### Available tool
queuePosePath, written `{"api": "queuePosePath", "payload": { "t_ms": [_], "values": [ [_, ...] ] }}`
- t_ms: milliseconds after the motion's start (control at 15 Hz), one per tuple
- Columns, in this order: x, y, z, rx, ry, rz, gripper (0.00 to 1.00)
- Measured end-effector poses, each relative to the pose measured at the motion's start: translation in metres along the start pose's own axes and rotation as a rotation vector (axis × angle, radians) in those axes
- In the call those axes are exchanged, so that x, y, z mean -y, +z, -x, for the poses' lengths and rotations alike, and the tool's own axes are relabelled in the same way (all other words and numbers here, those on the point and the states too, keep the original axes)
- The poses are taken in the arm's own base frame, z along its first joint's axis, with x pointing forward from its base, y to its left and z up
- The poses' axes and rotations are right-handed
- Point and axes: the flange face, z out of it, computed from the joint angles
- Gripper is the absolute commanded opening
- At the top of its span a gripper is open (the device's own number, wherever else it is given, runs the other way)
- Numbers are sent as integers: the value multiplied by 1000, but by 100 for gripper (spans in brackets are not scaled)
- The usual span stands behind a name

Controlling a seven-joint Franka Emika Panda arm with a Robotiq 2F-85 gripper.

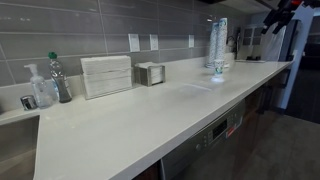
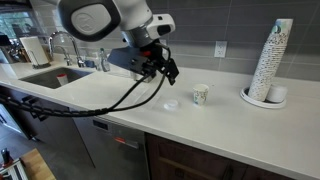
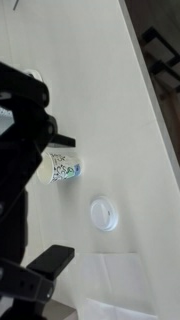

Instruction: Remove the white spoon from the coffee cup on the right.

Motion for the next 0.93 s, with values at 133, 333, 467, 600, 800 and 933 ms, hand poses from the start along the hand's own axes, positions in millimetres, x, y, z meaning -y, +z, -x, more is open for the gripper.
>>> {"api": "queuePosePath", "payload": {
  "t_ms": [133,333,467,600,800,933],
  "values": [
    [-12,13,-17,34,71,-91,100],
    [-25,34,-52,71,145,-146,100],
    [-38,51,-74,69,203,-144,100],
    [-53,71,-91,57,281,-144,100],
    [-73,102,-106,58,389,-129,100],
    [-79,113,-110,61,409,-122,100]
  ]
}}
